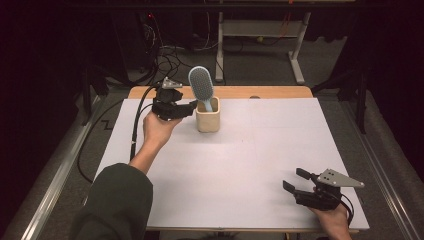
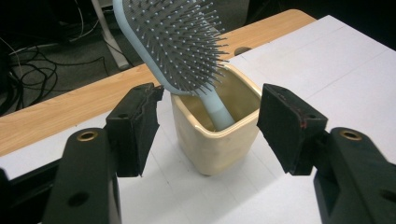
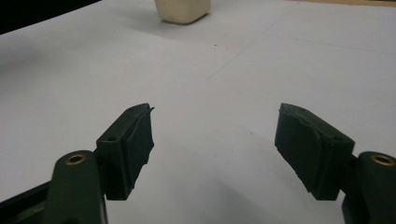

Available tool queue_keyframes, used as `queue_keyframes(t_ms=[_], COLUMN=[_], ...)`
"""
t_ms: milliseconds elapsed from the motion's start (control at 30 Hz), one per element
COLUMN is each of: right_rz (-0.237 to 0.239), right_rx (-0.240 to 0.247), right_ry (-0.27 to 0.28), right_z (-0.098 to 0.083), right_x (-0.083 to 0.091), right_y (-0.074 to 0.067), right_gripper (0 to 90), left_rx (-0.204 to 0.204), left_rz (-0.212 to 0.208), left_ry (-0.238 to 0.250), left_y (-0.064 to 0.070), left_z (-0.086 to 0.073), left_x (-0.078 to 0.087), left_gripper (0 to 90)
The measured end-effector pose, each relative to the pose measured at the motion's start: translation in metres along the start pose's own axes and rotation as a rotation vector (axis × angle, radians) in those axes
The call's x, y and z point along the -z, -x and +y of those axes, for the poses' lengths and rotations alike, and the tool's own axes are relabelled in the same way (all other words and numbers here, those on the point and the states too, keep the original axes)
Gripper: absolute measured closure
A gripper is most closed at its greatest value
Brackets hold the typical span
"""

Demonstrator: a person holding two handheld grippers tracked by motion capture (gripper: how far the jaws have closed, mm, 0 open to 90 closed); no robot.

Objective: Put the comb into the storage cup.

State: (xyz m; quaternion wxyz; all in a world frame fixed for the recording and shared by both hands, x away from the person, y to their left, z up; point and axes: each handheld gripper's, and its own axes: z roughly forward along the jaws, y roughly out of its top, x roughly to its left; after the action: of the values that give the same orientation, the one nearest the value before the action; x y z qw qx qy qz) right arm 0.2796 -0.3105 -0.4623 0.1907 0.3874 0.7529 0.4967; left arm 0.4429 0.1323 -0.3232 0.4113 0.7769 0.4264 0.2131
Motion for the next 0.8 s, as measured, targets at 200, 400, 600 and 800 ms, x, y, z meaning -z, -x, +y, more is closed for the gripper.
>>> queue_keyframes(t_ms=[200,400,600,800], right_rz=[-0.002,-0.001,-0.002,-0.004], right_rx=[0.002,0.001,0.001,-0.008], right_ry=[0.003,0.002,0.002,0.004], right_z=[0.0,0.0,0.0,0.0], right_x=[0.0,0.0,0.0,0.001], right_y=[0.0,0.0,-0.001,0.001], right_gripper=[28.3,28.3,28.3,28.3], left_rx=[0.006,0.015,0.017,0.014], left_rz=[-0.004,-0.008,-0.013,-0.017], left_ry=[-0.001,0.005,0.011,0.013], left_y=[-0.001,-0.004,-0.005,-0.007], left_z=[-0.003,-0.005,-0.008,-0.01], left_x=[0.003,0.007,0.012,0.015], left_gripper=[37.9,37.5,37.3,37.1])
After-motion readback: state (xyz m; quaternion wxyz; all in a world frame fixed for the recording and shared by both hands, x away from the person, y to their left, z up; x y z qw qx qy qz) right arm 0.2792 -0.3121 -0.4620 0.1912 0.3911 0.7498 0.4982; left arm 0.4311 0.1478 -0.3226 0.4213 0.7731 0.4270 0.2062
